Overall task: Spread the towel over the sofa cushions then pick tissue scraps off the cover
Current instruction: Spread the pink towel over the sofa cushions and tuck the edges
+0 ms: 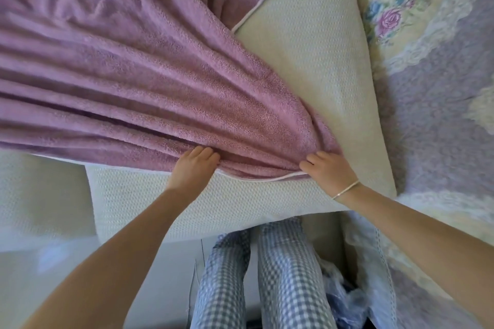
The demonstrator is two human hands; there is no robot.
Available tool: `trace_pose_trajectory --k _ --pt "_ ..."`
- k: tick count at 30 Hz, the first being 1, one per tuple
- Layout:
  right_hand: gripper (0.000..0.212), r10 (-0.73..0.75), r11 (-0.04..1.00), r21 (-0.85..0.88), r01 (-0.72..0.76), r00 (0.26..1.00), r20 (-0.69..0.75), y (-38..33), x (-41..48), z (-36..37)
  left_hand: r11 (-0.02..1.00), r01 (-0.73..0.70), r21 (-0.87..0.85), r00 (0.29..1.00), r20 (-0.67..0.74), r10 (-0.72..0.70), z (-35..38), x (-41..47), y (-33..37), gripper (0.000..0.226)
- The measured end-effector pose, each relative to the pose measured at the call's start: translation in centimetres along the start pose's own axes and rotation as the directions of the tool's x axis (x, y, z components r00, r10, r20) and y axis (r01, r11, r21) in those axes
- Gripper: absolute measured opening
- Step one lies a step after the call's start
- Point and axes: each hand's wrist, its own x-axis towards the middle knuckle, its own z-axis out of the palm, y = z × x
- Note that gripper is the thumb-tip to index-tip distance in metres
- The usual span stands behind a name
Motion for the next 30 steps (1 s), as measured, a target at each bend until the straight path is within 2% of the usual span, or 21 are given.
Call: trace_pose_trajectory --k 5,11,15,21,23,26,29,30 --pt "0.031 -0.079 0.996 0.040 0.077 0.996 0.043 1.3 -0.7 0.2 0.995 0.054 -0.079 0.998 0.036 -0.051 -0.1 -1.1 1.6 0.017" --pt "0.029 -0.185 0.981 0.063 0.182 0.982 0.043 3.8 -3.0 -1.3 0.989 0.122 -0.081 0.989 0.093 -0.114 -1.3 -3.1 6.4 0.031" --pt "0.029 -0.221 0.975 0.002 0.221 0.973 0.060 8.0 -5.6 -2.4 0.987 0.131 -0.096 0.988 0.101 -0.121 -1.9 -1.0 10.9 0.035" --pt "0.029 -0.149 0.988 -0.024 0.154 0.979 0.141 13.6 -10.9 -3.4 0.997 0.043 -0.070 0.989 0.141 -0.033 -0.7 2.5 17.6 0.037" --pt "0.029 -0.135 0.989 -0.041 0.143 0.979 0.150 13.8 -11.2 -3.0 0.998 0.042 -0.052 0.985 0.171 -0.032 -0.5 3.0 17.9 0.036" --pt "0.027 -0.119 0.991 -0.037 0.127 0.977 0.175 12.9 -10.8 -1.7 0.995 0.087 -0.043 0.962 0.263 -0.072 0.1 3.3 17.0 0.020" --pt "0.007 -0.108 0.994 0.029 0.104 0.971 0.214 12.0 -11.0 -1.0 0.994 0.099 -0.038 0.964 0.250 -0.086 -0.4 4.2 16.5 0.014" --pt "0.018 -0.102 0.994 0.060 0.090 0.964 0.245 11.9 -11.3 -0.7 0.991 0.112 -0.072 0.960 0.265 -0.089 -0.5 4.8 16.5 0.012"
